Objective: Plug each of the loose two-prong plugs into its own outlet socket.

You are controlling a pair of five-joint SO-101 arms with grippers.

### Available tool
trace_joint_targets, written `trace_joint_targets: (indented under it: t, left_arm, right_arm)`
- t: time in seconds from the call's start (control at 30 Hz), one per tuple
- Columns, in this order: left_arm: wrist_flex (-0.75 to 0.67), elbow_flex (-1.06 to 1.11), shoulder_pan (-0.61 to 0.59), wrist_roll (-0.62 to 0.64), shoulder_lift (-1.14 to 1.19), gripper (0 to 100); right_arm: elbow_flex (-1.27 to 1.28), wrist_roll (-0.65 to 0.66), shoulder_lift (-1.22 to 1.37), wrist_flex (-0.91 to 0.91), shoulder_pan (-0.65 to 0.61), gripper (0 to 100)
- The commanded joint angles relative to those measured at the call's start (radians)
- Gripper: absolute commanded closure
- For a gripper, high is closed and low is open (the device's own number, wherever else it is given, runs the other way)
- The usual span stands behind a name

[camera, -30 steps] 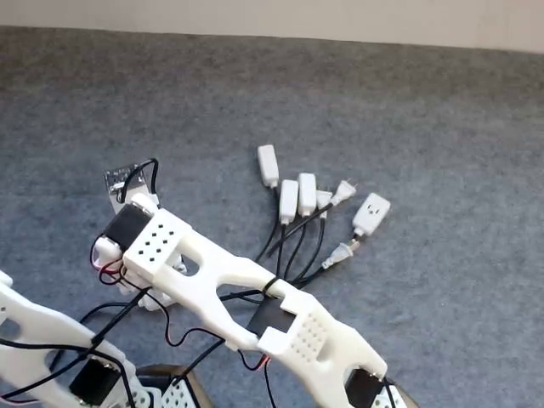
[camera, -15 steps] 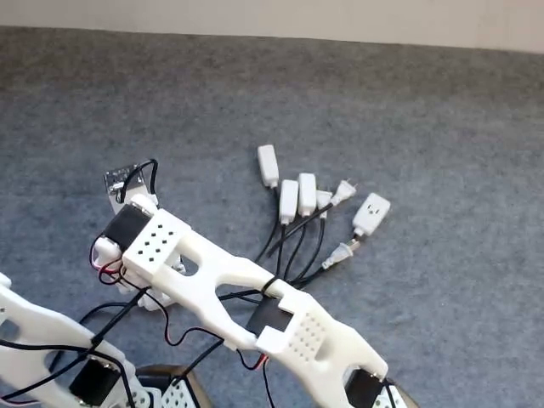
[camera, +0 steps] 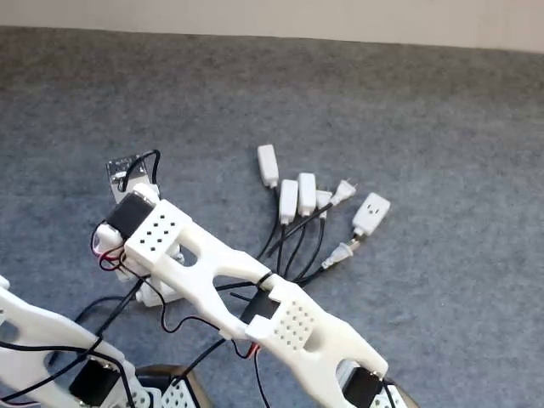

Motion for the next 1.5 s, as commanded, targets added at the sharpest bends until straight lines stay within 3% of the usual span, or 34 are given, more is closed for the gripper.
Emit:
trace_joint_targets:
  t: [0.0, 0.17, 0.37, 0.57, 0.63, 0.77, 0.97, 1.1, 1.3, 1.37, 1.47]
  left_arm:
    - [0.011, -0.044, 0.021, -0.008, -0.039, 59]
    - [0.031, -0.048, 0.036, -0.008, -0.039, 59]
    - [0.063, -0.048, 0.173, -0.008, -0.045, 59]
    - [0.072, -0.016, 0.383, -0.006, -0.18, 59]
    - [0.074, 0.073, 0.453, -0.02, -0.277, 62]
    - [0.074, 0.418, 0.621, -0.169, -0.539, 67]
    - [0.074, 1.125, 0.849, -0.543, -1.015, 64]
    - [0.066, 1.592, 0.924, -0.75, -1.31, 64]
    - [-0.037, 1.894, 0.924, -0.819, -1.463, 64]
    - [-0.094, 1.957, 0.928, -0.818, -1.463, 64]
    - [-0.175, 2.025, 0.941, -0.815, -1.463, 64]
  right_arm:
    - [-0.025, 0.123, -0.099, 0.041, 0.062, 79.4]
    - [-0.021, 0.129, -0.202, 0.041, 0.088, 57.0]
    - [-0.125, 0.13, -0.449, 0.033, 0.255, 53.8]
    - [-0.2, 0.473, -0.849, 0.044, 0.507, 53.8]
    - [-0.082, 0.519, -0.993, 0.044, 0.581, 53.8]
    - [0.283, 0.666, -1.268, 0.042, 0.716, 53.8]
    - [0.992, 0.839, -1.715, -0.028, 0.851, 53.8]
    - [1.477, 0.937, -2.037, -0.174, 0.94, 53.8]
    - [2.08, 1.034, -2.431, -0.326, 1.102, 53.8]
    - [2.087, 1.083, -2.497, -0.329, 1.181, 53.8]
    - [2.1, 1.106, -2.514, -0.337, 1.196, 53.8]
